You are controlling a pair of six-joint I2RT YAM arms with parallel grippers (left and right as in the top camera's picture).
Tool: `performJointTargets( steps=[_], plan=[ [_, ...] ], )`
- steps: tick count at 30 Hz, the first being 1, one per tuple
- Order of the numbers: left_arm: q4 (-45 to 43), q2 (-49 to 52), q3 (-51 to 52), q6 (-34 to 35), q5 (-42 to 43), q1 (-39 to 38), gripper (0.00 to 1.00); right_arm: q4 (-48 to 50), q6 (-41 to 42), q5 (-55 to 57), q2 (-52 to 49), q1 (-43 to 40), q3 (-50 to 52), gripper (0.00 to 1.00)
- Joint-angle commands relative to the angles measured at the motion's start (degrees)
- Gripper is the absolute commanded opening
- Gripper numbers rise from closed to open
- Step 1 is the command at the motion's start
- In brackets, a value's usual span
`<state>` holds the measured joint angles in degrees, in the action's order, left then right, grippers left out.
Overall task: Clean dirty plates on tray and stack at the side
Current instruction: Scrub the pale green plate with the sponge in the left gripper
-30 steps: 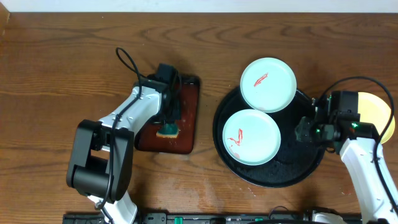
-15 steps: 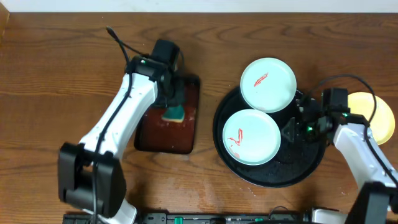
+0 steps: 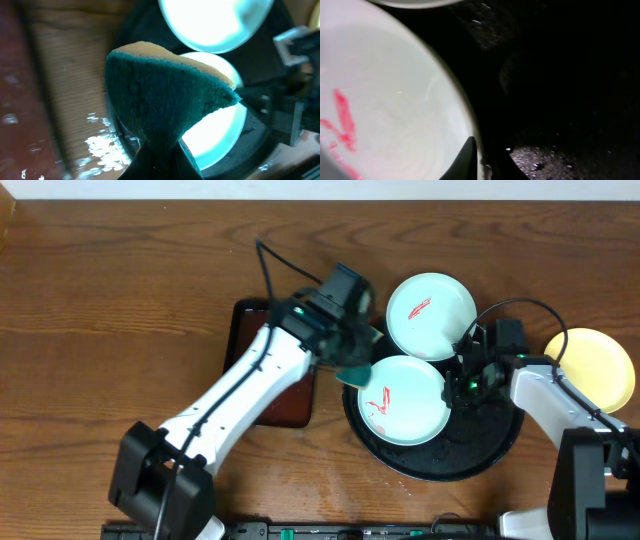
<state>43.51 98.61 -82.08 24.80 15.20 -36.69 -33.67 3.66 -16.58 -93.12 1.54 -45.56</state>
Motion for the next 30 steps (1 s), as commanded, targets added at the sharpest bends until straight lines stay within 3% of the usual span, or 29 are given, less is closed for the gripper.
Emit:
performJointTargets(
  steps=[1,12,21,23,27,30],
  plan=[
    [-1.1,2.1,0.6,4.0,0.7,-1.9,0.07,0.6,3.6,6.1,-1.2,2.1,0.3,0.01],
    [-6.3,13.0,0.6,11.3,1.2,-8.1,0.07,2.3,10.1,6.1,-2.8,3.3,0.3,0.01],
    [-13.5,23.3,0.6,10.8,13.6,-9.2,0.07,1.5,10.1,6.1,-2.8,3.4,0.3,0.01],
    [-11.1,23.5,0.6,11.3,9.2,-8.7,0.07,1.4,10.1,6.1,-2.8,3.4,0.3,0.01],
    [-1.9,23.3,-0.9,13.7,-9.1,-7.0,0.07,1.4,10.1,6.1,-2.8,3.4,0.3,0.01],
    [2.4,23.3,-2.3,13.4,-15.9,-6.1,0.08,1.4,10.1,6.1,-2.8,3.4,0.3,0.01]
  ],
)
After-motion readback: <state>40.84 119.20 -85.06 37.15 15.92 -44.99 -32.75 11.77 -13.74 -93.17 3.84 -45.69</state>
